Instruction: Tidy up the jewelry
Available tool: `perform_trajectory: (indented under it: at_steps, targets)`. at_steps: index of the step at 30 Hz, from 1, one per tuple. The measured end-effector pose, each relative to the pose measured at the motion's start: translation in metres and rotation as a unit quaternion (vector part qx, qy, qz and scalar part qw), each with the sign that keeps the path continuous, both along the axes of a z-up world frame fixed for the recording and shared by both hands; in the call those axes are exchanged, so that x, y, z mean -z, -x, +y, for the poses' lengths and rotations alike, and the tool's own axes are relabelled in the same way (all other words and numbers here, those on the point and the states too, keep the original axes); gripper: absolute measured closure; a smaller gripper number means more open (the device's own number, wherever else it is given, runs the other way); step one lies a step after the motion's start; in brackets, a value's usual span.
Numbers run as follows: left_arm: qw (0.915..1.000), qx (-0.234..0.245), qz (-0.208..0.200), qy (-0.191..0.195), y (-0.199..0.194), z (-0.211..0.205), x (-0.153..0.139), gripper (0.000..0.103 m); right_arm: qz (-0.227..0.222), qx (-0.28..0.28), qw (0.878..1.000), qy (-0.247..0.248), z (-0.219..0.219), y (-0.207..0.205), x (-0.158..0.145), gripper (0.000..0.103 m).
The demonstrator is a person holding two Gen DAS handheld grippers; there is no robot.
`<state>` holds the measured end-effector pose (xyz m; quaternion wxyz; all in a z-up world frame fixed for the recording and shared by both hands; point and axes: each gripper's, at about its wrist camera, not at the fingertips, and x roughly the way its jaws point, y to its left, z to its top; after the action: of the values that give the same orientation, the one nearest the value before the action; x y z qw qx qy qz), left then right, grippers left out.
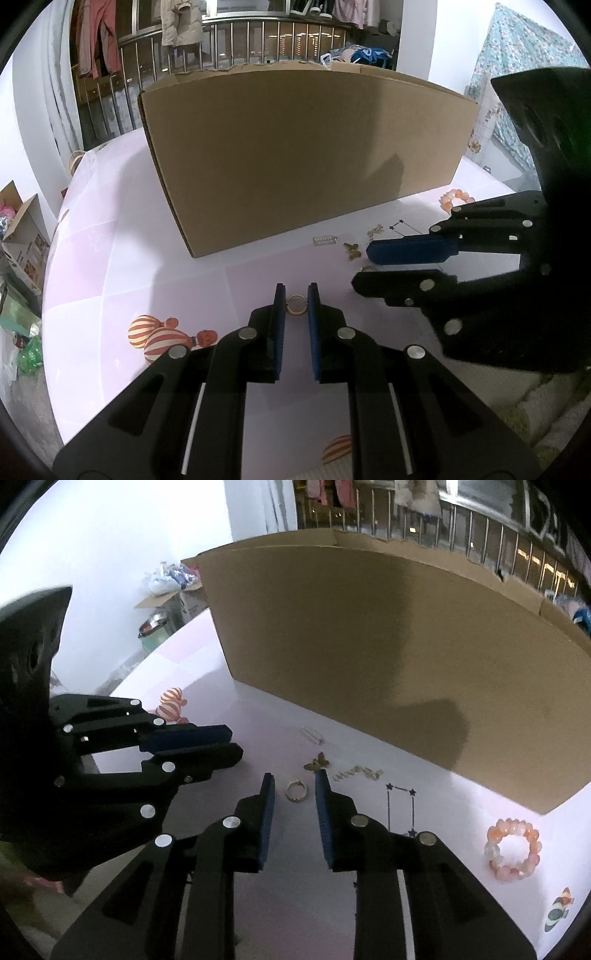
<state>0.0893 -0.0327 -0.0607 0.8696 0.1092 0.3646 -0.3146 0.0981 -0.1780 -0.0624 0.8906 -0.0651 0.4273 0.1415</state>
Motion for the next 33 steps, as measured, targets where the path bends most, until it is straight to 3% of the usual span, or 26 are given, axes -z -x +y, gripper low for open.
perform_trajectory:
  at_steps: [2, 3, 15, 17, 22, 33]
  targets:
    - [1.0000, 0.000, 0.000, 0.001, 0.000, 0.000, 0.000, 0.092, 0.004, -0.003, 1.000, -0.003, 0.002, -0.001, 0.000, 0.091]
    - [1.0000, -0.001, 0.000, 0.001, 0.000, 0.000, 0.001, 0.092, 0.005, -0.002, 1.000, -0.003, 0.003, -0.001, 0.000, 0.092]
    - [1.0000, -0.001, 0.000, 0.003, 0.000, 0.001, 0.002, 0.092, 0.014, 0.002, 1.000, -0.023, -0.001, -0.002, -0.001, 0.093]
    - [1.0000, -0.001, 0.000, 0.003, 0.001, 0.001, 0.003, 0.092, 0.011, 0.002, 1.000, -0.024, -0.004, -0.001, -0.002, 0.098]
    - [1.0000, 0.000, -0.002, 0.001, 0.001, 0.001, 0.003, 0.092, 0.012, 0.009, 1.000, -0.027, -0.010, -0.001, -0.005, 0.098]
    - [1.0000, -0.001, -0.003, 0.002, 0.000, 0.001, 0.002, 0.092, 0.003, 0.034, 0.999, -0.015, -0.027, 0.003, -0.013, 0.099]
